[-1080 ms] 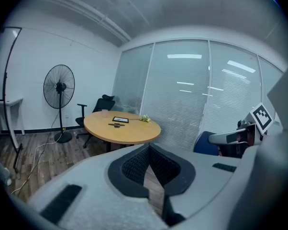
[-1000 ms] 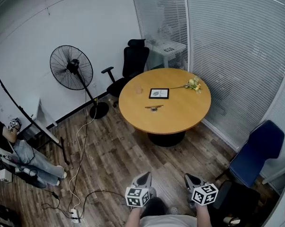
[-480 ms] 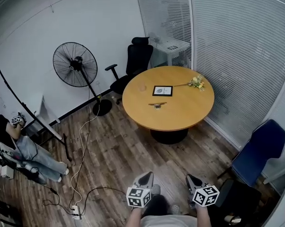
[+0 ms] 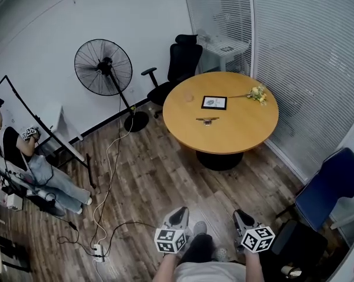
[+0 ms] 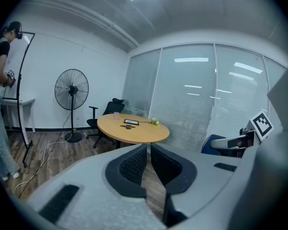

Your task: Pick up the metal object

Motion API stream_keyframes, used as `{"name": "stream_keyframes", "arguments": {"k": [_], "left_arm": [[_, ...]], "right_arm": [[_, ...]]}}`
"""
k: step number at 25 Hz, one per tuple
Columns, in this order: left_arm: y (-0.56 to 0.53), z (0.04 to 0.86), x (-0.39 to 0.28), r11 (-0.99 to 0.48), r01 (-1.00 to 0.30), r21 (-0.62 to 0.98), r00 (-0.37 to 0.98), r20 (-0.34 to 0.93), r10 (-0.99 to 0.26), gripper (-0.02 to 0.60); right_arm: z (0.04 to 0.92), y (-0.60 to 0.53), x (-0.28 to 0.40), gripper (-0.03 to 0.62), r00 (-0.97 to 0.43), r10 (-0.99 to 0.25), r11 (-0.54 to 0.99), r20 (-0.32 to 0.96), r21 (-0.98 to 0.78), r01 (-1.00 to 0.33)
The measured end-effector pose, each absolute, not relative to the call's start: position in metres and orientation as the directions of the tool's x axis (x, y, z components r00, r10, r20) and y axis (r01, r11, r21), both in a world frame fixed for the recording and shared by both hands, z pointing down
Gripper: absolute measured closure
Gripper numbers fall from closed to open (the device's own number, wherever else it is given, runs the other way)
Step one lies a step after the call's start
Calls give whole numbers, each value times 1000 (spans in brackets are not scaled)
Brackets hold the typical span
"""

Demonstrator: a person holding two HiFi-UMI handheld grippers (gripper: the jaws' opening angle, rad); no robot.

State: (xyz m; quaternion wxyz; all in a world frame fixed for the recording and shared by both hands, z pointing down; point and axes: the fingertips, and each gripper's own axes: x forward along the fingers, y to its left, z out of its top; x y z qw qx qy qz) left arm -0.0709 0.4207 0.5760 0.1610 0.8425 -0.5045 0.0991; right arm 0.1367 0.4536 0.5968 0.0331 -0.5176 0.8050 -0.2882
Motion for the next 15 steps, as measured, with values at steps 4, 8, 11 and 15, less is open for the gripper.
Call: {"name": "stream_keyframes", "arguments": {"k": [4,8,11,15], "left_arm": [[413,583,-77,-425,-888,177,461,335,-822,548],[396,587,-83,-423,-887,185,462,356,-812,520],[384,593,-86,-424,-885,193,466,373,-802,503],[364,600,-89,-421,-882,212,471,380,-796,485]], "right_arm": [[603,440,132,531,-474,-844,308,253,-495,-812],[607,423,122,506,-481,-832,309,276,-491,-814],[613,415,113,490,-493,-818,313,295,-490,-813],[621,399,109,485,-492,-810,302,319,-493,-816]]}}
